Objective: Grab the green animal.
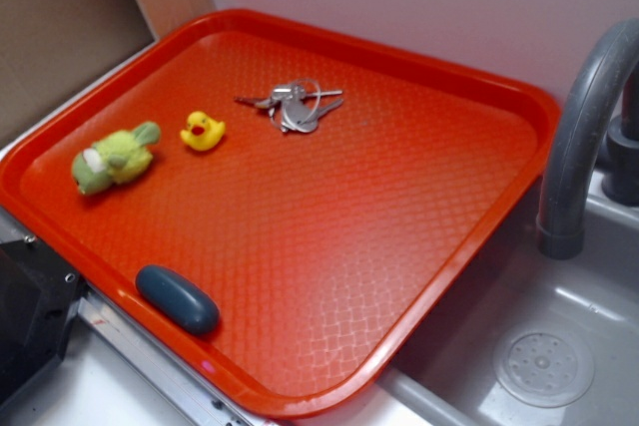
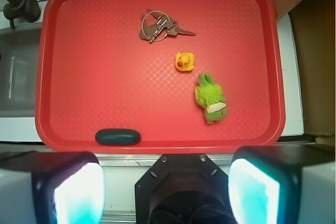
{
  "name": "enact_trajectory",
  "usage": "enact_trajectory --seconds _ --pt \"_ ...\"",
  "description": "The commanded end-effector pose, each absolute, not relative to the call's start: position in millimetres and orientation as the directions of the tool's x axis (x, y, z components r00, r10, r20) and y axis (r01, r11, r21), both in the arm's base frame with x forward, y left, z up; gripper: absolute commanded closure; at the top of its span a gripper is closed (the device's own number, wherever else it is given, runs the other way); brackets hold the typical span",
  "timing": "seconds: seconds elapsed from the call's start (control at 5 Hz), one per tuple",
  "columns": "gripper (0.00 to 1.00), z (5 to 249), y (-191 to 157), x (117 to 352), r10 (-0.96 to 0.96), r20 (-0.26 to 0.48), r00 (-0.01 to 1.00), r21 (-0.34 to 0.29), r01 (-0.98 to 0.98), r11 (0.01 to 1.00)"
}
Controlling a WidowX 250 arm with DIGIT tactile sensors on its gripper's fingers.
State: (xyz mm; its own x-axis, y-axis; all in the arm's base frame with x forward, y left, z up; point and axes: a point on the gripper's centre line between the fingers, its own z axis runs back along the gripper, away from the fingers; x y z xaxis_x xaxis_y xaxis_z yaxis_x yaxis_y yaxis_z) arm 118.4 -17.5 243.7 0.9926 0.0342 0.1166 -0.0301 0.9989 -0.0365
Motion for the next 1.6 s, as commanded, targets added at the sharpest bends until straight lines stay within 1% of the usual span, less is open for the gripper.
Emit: enact_trajectory --seconds 0.0,0.2,0.4,0.6,0.8,1.0,1.2,1.4 --pt "0.0 243.7 -17.5 118.4 0.034 0.117 0.993 -0.037 -0.03 0.999" --pt "0.0 203.4 10.3 133.9 -0.134 0.174 0.975 0.02 0.133 0.991" --pt "0.0 177.7 29.8 139.9 -0.233 0.166 0.958 0.042 0.229 0.973" --pt "0.0 142.5 56.6 144.1 -0.234 0.112 0.966 0.102 0.223 0.97" --pt "0.0 119.3 67.5 148.3 -0.229 0.06 0.972 0.108 0.222 0.969" --pt "0.0 94.7 58.6 153.4 -0.25 -0.009 0.968 0.132 0.249 0.959" --pt "0.0 75.1 52.7 158.4 -0.259 -0.06 0.964 0.135 0.265 0.955" --pt "0.0 47.1 49.4 166.5 -0.254 -0.138 0.957 0.126 0.271 0.954"
